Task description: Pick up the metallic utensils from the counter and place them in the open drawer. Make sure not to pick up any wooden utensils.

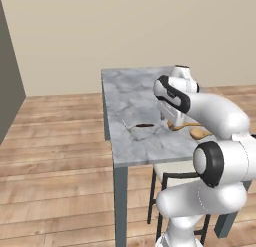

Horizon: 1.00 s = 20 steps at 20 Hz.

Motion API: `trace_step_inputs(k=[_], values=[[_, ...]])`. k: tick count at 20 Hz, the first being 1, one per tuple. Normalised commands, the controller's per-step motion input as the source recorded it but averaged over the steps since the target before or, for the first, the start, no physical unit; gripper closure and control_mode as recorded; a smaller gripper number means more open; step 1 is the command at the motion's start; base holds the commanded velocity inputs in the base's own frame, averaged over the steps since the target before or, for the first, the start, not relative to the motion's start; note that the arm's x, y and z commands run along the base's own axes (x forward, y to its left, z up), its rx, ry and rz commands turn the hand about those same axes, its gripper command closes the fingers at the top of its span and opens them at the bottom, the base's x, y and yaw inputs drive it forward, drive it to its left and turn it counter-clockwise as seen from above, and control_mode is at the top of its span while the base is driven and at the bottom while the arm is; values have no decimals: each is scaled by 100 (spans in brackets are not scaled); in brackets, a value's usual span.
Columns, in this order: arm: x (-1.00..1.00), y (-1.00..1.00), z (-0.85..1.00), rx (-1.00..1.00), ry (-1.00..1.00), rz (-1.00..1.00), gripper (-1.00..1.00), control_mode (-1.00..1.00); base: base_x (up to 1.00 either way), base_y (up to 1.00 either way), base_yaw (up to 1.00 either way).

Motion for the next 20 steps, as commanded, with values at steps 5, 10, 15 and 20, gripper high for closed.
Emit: trace_step_inputs(k=[5,10,15,20], values=[[26,0,-25,0,0,2,-100,-100,0,0,0],[26,0,-23,0,-1,0,-100,-100,0,0,0],[23,0,-24,0,-6,0,-100,-100,0,0,0],[21,0,-24,0,-4,0,-100,-100,0,0,0]])
